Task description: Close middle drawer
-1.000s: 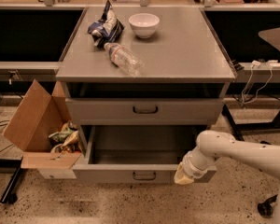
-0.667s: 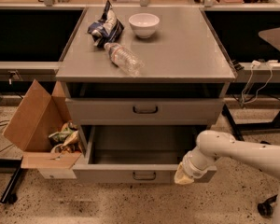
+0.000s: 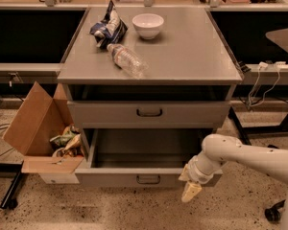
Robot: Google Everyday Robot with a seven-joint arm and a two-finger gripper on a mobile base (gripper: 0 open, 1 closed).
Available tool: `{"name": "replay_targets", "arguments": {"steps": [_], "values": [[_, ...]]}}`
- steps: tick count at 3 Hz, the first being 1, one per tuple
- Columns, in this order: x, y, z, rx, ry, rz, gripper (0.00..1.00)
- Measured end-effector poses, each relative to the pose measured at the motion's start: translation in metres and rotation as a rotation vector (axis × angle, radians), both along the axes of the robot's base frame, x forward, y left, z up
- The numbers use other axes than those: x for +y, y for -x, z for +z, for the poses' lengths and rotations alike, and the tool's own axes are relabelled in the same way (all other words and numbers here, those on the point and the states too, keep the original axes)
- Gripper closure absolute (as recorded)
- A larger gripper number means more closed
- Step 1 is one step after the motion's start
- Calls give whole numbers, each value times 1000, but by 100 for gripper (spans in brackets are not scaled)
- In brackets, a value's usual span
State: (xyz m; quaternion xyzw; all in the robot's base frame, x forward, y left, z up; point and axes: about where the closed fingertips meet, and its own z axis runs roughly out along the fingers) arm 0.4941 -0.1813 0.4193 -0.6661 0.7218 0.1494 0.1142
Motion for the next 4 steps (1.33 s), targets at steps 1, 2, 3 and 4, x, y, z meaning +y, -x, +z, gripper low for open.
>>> {"name": "replay_targets", "arguments": {"steps": [1, 2, 3, 4], "values": [[0, -2, -5, -5, -3, 14, 0], [-1, -33, -12, -52, -23, 40, 0], [-1, -32, -12, -52, -23, 40, 19], [-4, -71, -7, -154, -42, 30, 43]]}}
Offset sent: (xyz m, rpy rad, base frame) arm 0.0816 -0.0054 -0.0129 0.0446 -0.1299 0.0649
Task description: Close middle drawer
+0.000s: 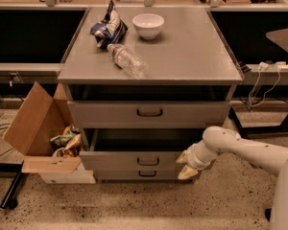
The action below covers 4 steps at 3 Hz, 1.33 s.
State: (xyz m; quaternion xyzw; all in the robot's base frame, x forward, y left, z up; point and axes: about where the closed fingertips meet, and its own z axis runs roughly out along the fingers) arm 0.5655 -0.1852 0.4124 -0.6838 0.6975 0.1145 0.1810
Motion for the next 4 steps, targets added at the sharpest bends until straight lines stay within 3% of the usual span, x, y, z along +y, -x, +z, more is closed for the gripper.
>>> {"name": "replay_targets", "arguments": {"steps": [1, 2, 3, 4], "values": [[-3, -36, 4, -90, -15, -20, 74], [-5, -41, 5, -103, -16, -26, 97], [-6, -50, 5, -125, -18, -38, 100], [-8, -62, 6, -151, -23, -55, 89]]}}
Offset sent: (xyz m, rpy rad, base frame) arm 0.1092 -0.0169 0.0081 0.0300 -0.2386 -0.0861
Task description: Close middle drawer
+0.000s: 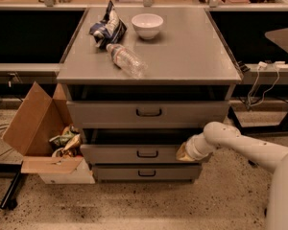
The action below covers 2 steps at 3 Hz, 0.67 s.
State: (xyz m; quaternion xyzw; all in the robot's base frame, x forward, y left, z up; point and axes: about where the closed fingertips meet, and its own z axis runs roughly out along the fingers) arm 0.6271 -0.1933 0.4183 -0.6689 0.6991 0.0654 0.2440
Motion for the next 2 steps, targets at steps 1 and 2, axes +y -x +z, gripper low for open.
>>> {"name": "replay_targets", "arguments": {"steps": [1, 2], "values": [[0, 1, 0, 0, 0, 0, 66], [-1, -12, 5, -33, -8, -16, 42]]}}
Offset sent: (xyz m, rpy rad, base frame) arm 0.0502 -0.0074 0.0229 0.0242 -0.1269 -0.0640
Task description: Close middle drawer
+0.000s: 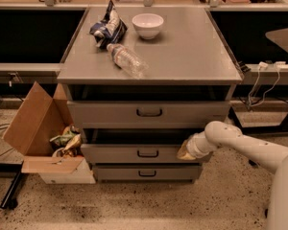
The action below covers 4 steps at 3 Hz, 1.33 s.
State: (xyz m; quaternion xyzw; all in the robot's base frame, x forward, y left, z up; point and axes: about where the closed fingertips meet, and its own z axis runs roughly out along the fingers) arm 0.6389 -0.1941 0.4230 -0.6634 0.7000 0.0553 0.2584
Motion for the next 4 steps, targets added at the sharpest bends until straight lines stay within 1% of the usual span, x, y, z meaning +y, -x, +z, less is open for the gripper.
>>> {"name": "replay_targets", "arguments": {"steps": [1, 2, 4], "values": [[-1, -13, 6, -37, -9, -16, 19], [-2, -7, 6, -38, -9, -16, 0], [-2, 8, 6, -38, -9, -16, 0]]}}
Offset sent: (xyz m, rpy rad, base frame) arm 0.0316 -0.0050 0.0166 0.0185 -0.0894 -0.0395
